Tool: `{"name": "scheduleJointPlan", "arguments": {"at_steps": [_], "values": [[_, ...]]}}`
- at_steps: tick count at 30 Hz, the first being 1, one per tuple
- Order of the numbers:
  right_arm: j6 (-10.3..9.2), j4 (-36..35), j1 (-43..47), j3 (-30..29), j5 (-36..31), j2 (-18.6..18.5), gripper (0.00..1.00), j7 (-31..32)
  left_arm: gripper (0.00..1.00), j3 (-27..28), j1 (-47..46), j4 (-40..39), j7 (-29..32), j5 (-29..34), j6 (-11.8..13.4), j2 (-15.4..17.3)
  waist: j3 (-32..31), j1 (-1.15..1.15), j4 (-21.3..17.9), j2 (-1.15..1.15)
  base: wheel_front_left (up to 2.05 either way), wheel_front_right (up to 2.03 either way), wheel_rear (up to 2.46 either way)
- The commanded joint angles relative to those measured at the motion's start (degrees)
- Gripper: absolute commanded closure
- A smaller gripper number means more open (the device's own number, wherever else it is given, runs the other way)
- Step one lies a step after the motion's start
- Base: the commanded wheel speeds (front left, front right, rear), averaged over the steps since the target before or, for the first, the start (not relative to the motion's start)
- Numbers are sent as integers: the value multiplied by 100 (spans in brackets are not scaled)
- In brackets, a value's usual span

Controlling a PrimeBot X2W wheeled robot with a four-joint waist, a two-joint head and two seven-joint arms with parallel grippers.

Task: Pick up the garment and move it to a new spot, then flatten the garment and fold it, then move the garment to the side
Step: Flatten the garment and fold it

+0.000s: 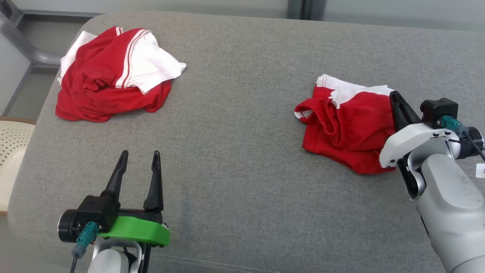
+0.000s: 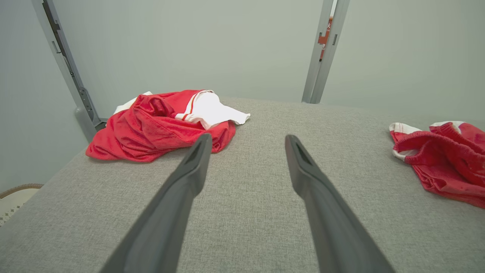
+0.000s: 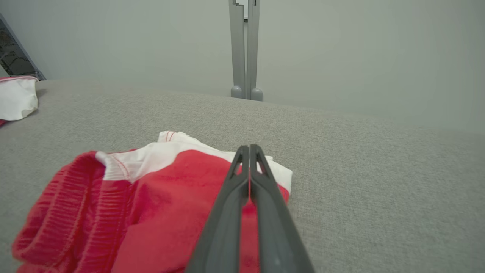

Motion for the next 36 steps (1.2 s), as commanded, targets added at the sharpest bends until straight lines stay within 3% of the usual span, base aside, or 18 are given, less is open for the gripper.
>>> {"name": "scheduleJointPlan", "arguments": {"at_steps": [1,7,22,28,36], "values": [[-1,142,-89,-3,-64,19,100,-17,0,-11,-109,6,2,-51,35,9,181,0,186,0,0,0,0],[-1,652,-340,-45,-261,207,100,-17,0,-139,-227,8,2,-146,102,9,331,0,386,0,0,0,0],[0,468,-301,190,-462,943,100,-17,0,-223,-283,10,2,-205,154,8,446,0,481,0,0,0,0],[0,39,-150,32,-423,956,100,-16,0,-119,-249,10,2,-132,171,8,389,0,262,0,0,0,0],[0,-1133,565,-328,-328,643,100,-17,0,99,-110,5,2,3,97,10,78,0,-266,0,0,0,0]]}}
